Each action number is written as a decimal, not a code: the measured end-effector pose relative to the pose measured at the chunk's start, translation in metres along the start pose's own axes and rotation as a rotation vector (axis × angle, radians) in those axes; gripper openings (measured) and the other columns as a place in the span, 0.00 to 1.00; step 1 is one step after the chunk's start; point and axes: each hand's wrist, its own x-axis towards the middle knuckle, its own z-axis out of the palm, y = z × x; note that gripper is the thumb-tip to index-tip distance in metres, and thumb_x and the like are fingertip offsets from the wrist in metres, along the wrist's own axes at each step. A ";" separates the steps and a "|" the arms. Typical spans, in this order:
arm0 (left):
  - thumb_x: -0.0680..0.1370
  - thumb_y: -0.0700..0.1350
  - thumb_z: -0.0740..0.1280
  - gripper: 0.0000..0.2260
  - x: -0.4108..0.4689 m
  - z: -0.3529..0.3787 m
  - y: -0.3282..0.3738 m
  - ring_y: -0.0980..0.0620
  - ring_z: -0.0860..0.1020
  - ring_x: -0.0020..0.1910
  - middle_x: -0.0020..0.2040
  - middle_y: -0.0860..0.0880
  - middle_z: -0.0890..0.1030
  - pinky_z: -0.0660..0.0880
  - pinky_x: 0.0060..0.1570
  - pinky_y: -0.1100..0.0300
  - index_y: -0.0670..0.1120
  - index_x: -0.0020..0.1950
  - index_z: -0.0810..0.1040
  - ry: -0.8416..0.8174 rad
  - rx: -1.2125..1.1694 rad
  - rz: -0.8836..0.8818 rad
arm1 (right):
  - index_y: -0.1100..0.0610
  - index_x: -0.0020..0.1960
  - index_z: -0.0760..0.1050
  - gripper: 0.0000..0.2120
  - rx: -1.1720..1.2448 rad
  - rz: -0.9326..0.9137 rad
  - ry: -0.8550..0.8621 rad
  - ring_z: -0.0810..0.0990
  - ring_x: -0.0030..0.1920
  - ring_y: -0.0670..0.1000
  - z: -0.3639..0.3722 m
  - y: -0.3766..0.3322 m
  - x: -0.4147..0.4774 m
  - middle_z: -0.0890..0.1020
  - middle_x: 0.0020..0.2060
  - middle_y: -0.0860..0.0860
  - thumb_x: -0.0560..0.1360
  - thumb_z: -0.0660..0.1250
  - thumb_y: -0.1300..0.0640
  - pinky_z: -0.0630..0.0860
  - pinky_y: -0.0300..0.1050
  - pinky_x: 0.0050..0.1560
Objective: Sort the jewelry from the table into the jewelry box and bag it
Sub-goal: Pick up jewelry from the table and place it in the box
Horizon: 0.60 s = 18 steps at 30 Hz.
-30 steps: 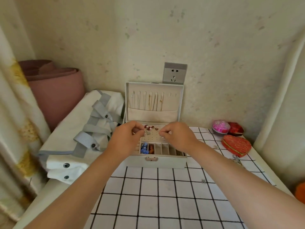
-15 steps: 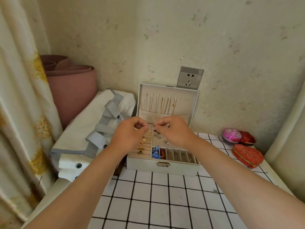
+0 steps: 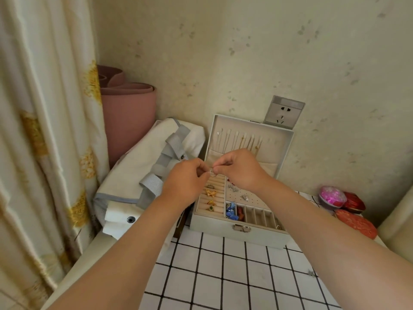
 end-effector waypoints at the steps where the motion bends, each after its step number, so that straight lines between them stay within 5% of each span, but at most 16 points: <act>1: 0.77 0.50 0.69 0.06 -0.001 0.000 -0.003 0.57 0.78 0.47 0.47 0.56 0.81 0.79 0.49 0.54 0.53 0.54 0.80 -0.019 0.075 0.035 | 0.50 0.43 0.85 0.04 -0.057 0.002 0.025 0.82 0.40 0.38 0.003 0.005 0.003 0.85 0.39 0.42 0.74 0.75 0.58 0.79 0.38 0.45; 6: 0.78 0.54 0.66 0.18 -0.008 0.007 -0.010 0.50 0.70 0.63 0.62 0.51 0.75 0.68 0.62 0.54 0.52 0.66 0.75 -0.151 0.447 0.241 | 0.47 0.48 0.85 0.04 -0.345 0.001 0.051 0.81 0.44 0.42 0.019 0.023 0.006 0.85 0.43 0.42 0.76 0.72 0.53 0.79 0.43 0.50; 18: 0.81 0.49 0.61 0.13 -0.005 0.016 -0.016 0.49 0.72 0.57 0.55 0.47 0.76 0.73 0.55 0.52 0.44 0.59 0.80 -0.267 0.401 0.217 | 0.51 0.51 0.85 0.06 -0.587 -0.198 0.113 0.81 0.47 0.51 0.038 0.032 -0.001 0.84 0.47 0.49 0.77 0.69 0.56 0.79 0.51 0.46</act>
